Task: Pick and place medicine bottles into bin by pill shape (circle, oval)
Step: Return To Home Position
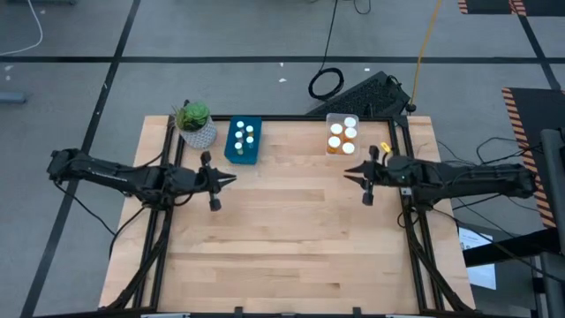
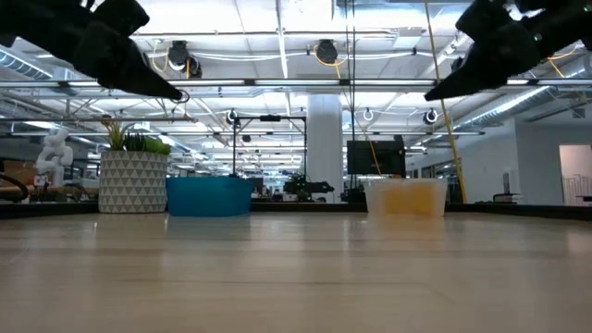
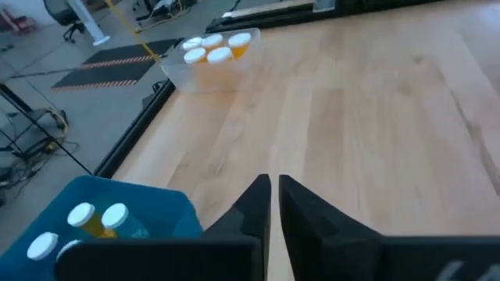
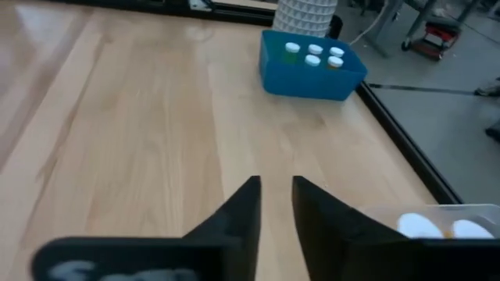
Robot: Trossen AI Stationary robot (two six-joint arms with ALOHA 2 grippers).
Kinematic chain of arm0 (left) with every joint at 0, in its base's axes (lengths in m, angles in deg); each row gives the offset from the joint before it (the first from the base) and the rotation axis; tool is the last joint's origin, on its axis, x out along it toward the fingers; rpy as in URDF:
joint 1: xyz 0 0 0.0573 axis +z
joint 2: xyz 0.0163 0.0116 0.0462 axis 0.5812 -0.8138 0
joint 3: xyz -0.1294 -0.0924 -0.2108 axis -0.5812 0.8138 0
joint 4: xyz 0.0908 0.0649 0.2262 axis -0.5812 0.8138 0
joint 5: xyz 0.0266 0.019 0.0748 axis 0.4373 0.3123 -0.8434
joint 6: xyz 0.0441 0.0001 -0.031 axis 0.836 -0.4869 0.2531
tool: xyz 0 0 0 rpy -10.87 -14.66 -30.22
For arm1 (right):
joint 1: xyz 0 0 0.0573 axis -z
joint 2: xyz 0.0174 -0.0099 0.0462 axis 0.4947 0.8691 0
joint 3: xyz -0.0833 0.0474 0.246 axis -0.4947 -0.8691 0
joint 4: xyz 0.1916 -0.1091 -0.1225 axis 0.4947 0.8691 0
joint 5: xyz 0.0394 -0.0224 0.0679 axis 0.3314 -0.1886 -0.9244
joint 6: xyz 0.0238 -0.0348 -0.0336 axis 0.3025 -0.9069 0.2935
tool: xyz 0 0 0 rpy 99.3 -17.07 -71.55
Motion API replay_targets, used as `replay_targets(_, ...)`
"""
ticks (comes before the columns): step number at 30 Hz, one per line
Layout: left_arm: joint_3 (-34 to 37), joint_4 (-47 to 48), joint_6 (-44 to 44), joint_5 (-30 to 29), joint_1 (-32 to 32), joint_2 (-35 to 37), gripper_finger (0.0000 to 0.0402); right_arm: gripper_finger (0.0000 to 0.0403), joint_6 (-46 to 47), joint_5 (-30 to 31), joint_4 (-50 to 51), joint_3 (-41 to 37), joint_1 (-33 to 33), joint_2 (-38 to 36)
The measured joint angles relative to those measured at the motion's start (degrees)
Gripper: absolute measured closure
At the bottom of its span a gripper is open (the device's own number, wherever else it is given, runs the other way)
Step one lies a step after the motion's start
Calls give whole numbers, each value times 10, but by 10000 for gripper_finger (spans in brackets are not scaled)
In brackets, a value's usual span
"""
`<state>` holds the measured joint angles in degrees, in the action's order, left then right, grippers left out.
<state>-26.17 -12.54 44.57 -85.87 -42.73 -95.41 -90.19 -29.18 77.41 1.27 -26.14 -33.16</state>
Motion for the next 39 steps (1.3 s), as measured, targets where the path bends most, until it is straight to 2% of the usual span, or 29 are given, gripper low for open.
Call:
replay_targets(6, 18, -31, -58, -12, 18, 2, 371, 396, -28, -8, -82, -78, -21, -23)
replay_targets(10, 77, -118, -33, -3, 18, 3, 397, 395, -42, -44, -141, -123, -25, -36)
replay_targets(16, 168, -312, -18, 38, 21, 2, 397, 401, -43, -93, -192, -172, -25, -59)
replay_targets(20, 203, -379, -15, 64, 21, 3, 396, 402, -54, -101, -220, -200, -25, -75)
replay_targets(24, 226, -410, -5, 110, 21, 3, 399, 402, -66, -126, -238, -215, -25, -96)
replay_targets(29, 226, -410, 10, 128, 21, 3, 396, 402, -78, -153, -242, -238, -25, -133)
replay_targets(35, 226, -410, 25, 144, 33, 21, 396, 403, -89, -153, -239, -254, -25, -184)
replay_targets(39, 226, -402, 28, 183, 58, 47, 399, 403, -95, -153, -206, -256, -25, -216)
